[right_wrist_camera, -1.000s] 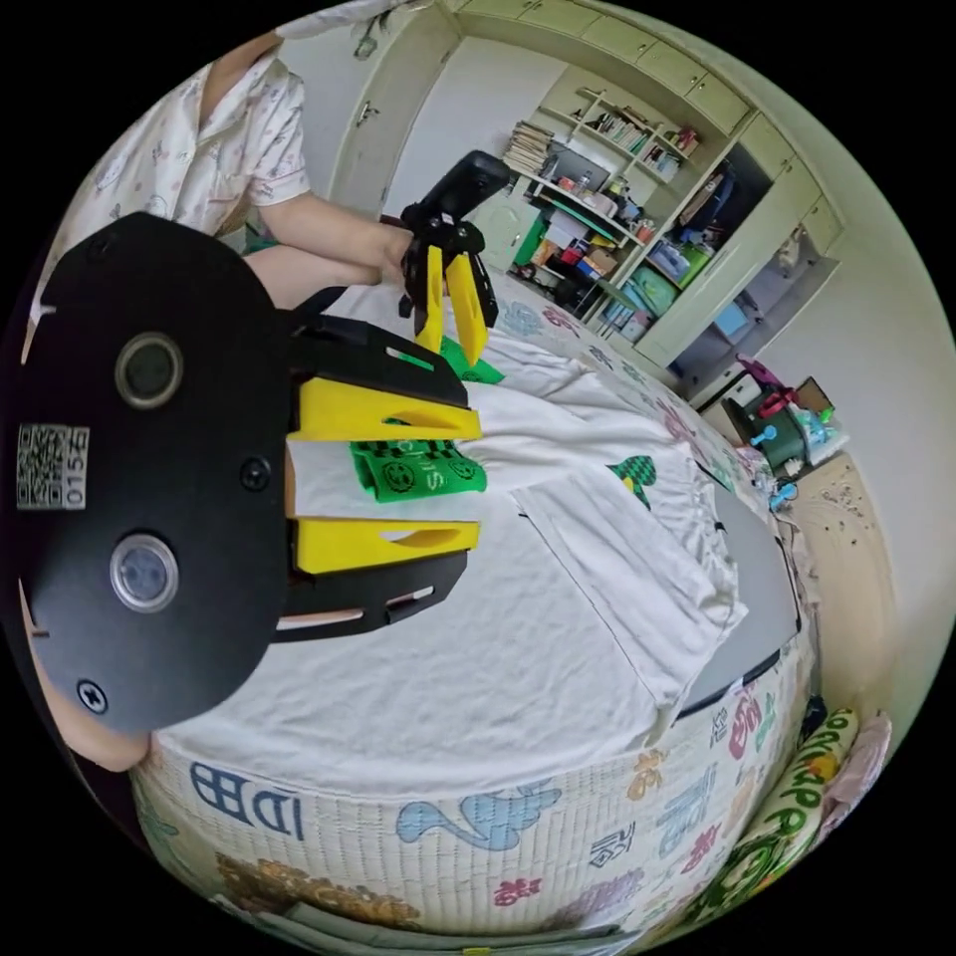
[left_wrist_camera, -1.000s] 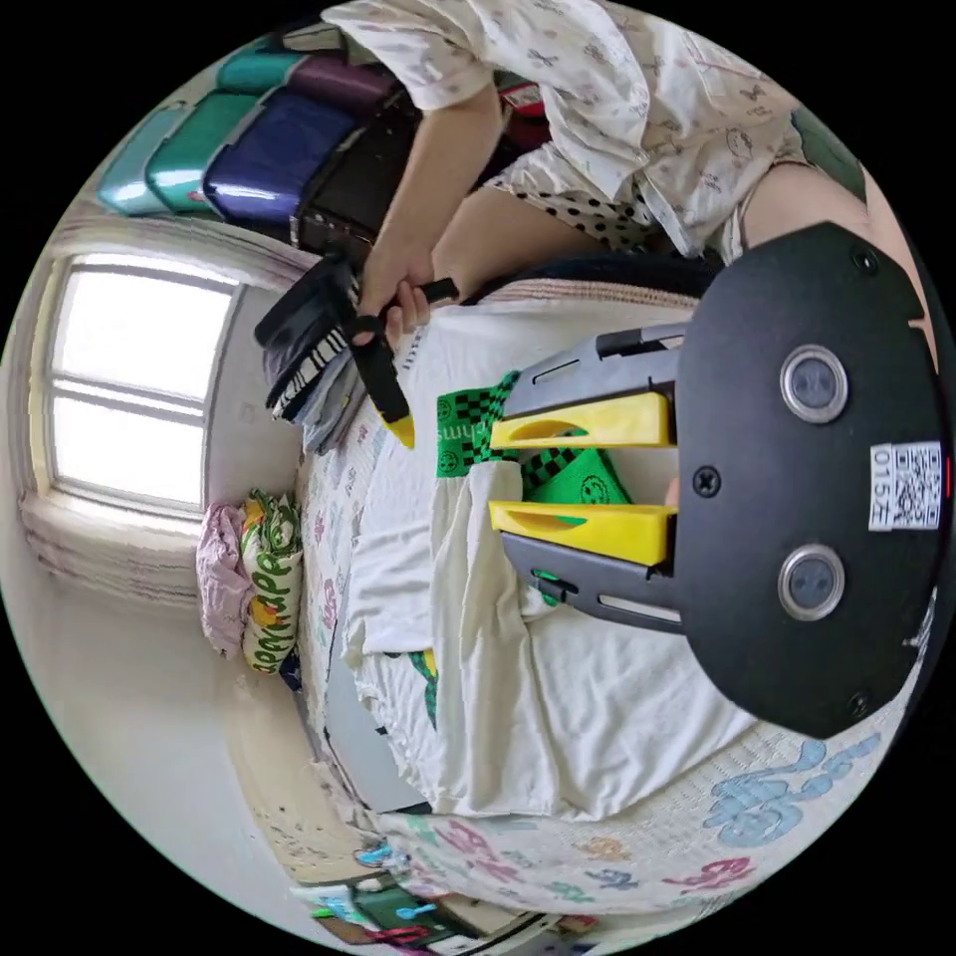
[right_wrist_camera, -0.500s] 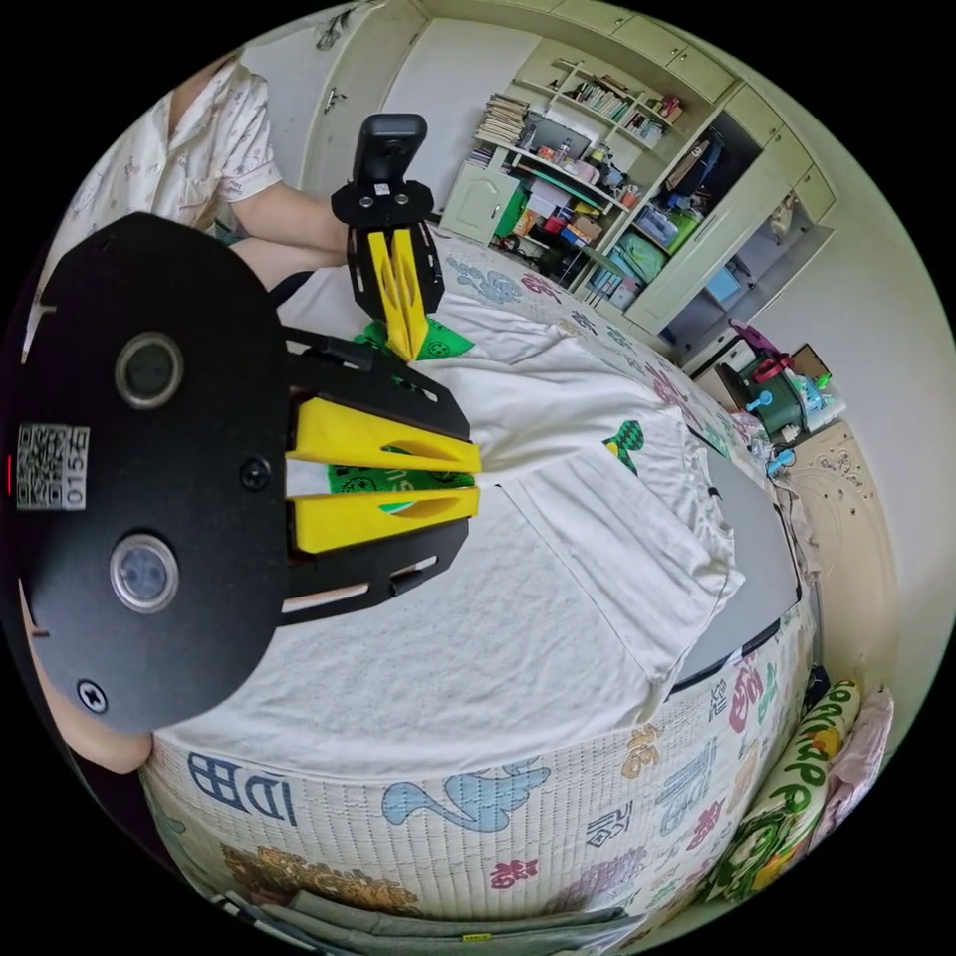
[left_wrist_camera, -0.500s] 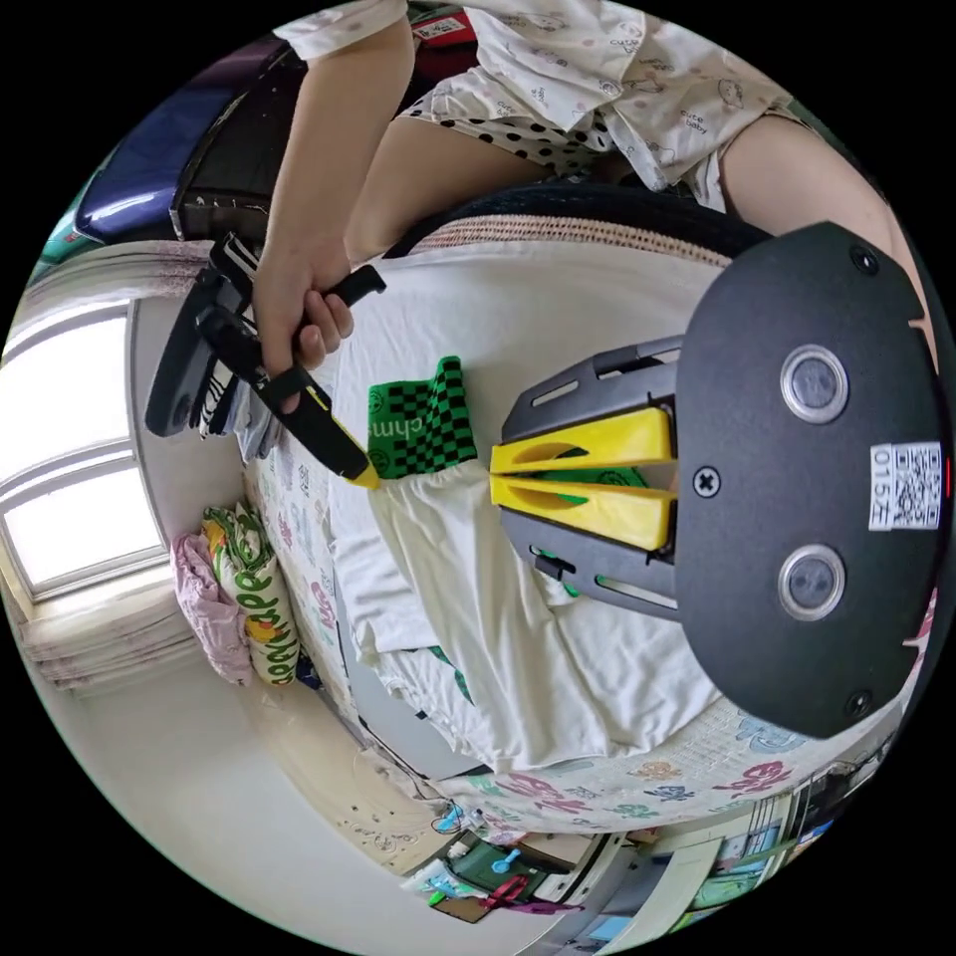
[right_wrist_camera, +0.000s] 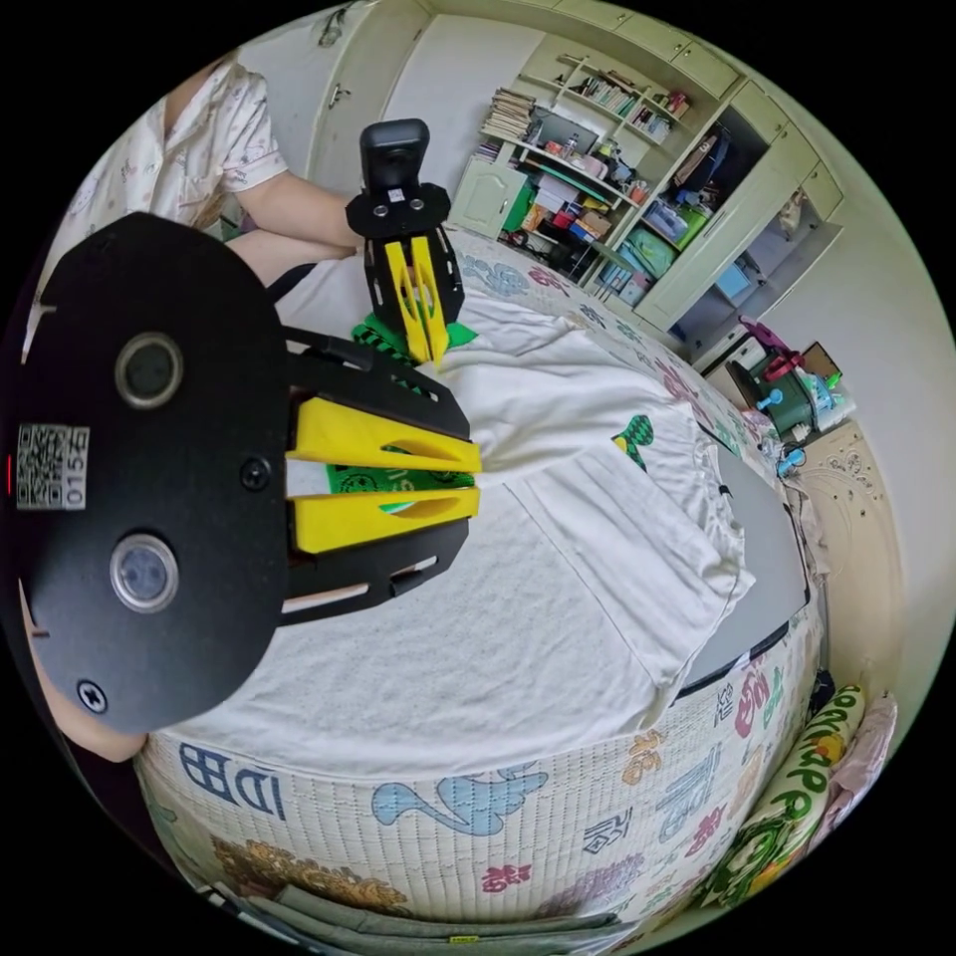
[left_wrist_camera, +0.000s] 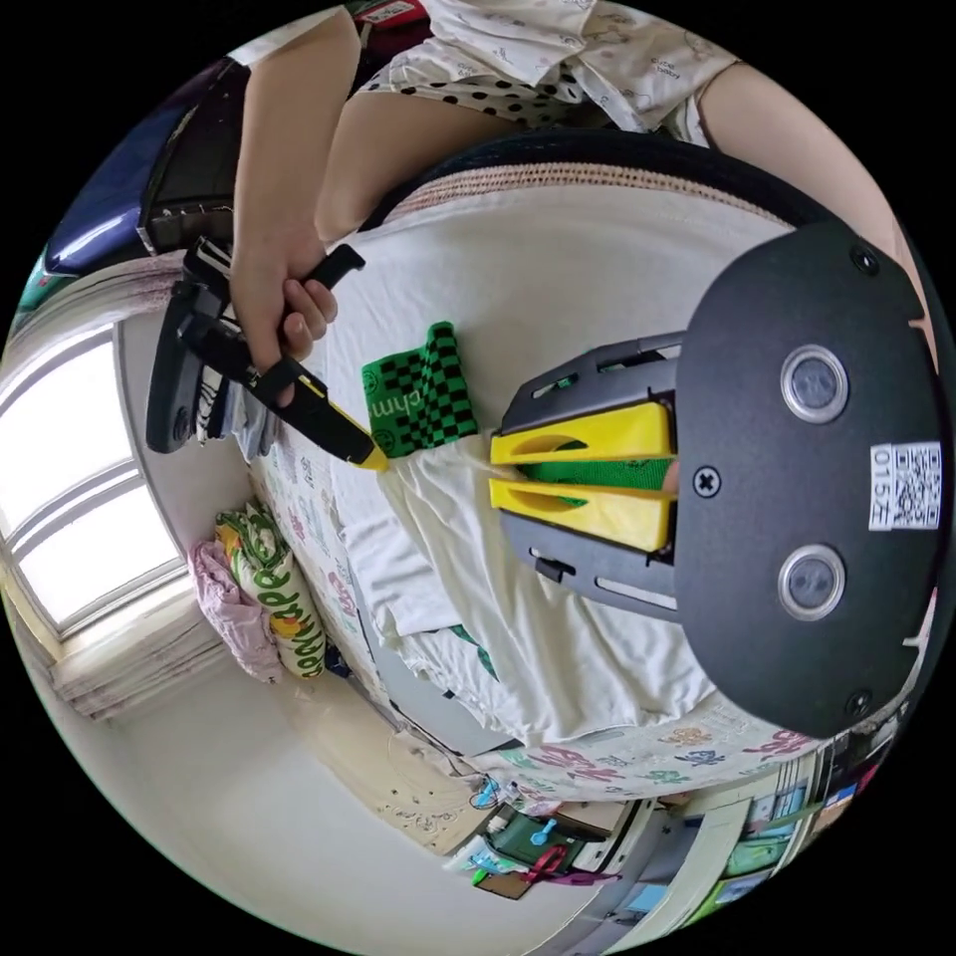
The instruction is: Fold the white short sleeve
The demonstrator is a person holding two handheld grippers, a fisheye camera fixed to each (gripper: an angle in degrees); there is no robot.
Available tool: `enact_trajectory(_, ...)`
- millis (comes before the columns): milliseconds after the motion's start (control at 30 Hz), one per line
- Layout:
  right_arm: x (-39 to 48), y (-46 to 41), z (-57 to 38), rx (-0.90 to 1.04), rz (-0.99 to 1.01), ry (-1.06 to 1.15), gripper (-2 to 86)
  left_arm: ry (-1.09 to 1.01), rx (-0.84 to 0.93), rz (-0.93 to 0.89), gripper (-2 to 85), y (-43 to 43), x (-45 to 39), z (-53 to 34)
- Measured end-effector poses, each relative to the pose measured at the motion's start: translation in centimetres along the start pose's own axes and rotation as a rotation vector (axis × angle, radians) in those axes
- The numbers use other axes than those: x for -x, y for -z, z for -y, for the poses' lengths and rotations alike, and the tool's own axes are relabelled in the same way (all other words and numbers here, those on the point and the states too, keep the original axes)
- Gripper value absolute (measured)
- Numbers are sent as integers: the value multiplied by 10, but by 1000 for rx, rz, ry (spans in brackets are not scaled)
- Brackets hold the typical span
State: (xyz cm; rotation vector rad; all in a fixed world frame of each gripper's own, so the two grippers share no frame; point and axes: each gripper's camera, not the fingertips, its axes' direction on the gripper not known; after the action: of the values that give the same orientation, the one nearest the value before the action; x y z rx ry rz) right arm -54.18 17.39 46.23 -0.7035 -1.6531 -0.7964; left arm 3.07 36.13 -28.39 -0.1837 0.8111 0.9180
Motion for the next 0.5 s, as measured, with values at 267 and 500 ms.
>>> enact_trajectory(267, -8, -16, -13, -19, -52, -22, 16, -20, -77, -91, -3, 63, 4, 15)
enact_trajectory(500, -18, -52, -39, -28, -481, -54, 1, 16, 31, -128, -2, 73, 10, 68)
